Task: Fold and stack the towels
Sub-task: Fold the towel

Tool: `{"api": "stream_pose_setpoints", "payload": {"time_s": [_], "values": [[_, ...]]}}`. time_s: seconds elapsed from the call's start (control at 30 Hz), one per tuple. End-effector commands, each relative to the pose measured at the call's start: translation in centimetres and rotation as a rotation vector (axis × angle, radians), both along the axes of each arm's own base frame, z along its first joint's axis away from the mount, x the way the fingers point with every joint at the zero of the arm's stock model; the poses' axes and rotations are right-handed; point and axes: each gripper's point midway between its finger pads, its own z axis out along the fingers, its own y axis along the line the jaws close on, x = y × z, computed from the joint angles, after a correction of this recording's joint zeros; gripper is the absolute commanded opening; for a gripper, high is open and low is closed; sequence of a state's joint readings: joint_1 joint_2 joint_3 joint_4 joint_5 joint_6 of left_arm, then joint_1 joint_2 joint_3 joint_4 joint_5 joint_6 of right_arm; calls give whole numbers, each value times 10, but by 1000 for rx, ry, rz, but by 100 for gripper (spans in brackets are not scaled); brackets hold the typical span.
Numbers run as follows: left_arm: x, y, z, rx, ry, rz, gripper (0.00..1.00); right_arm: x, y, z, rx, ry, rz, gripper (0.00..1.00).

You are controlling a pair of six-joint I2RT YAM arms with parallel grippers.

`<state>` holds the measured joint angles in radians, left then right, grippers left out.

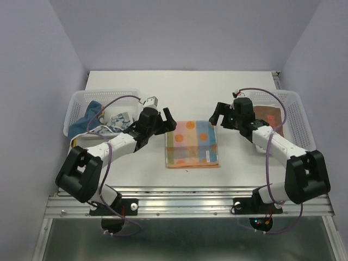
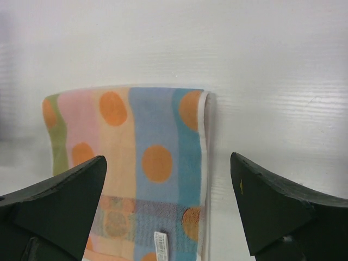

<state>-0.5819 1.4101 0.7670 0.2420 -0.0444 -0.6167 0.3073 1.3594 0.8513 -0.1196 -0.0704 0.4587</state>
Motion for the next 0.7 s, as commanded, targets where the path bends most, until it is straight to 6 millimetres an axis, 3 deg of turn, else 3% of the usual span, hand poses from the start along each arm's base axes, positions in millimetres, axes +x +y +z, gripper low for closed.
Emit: {"api": "stream_pose_setpoints", "payload": {"time_s": [0.0,0.17,0.27,0.43,0.6,0.67], "values": [[25,5,6,44,-31,-16,99,33,-11,7,-135,-41,-17,100],[37,6,-22,72,29,-39,95,51,-9,-16,-201,7,9,100],[46,3,-27,69,44,-55,89,62,-3,-28,-214,28,46,95],[60,4,-49,89,98,-65,74,75,-3,-45,-254,58,47,72],[69,11,-60,113,110,-43,71,82,-8,-58,-280,77,25,52],[72,11,-63,121,116,-44,69,83,-7,-66,-288,92,27,49]]}}
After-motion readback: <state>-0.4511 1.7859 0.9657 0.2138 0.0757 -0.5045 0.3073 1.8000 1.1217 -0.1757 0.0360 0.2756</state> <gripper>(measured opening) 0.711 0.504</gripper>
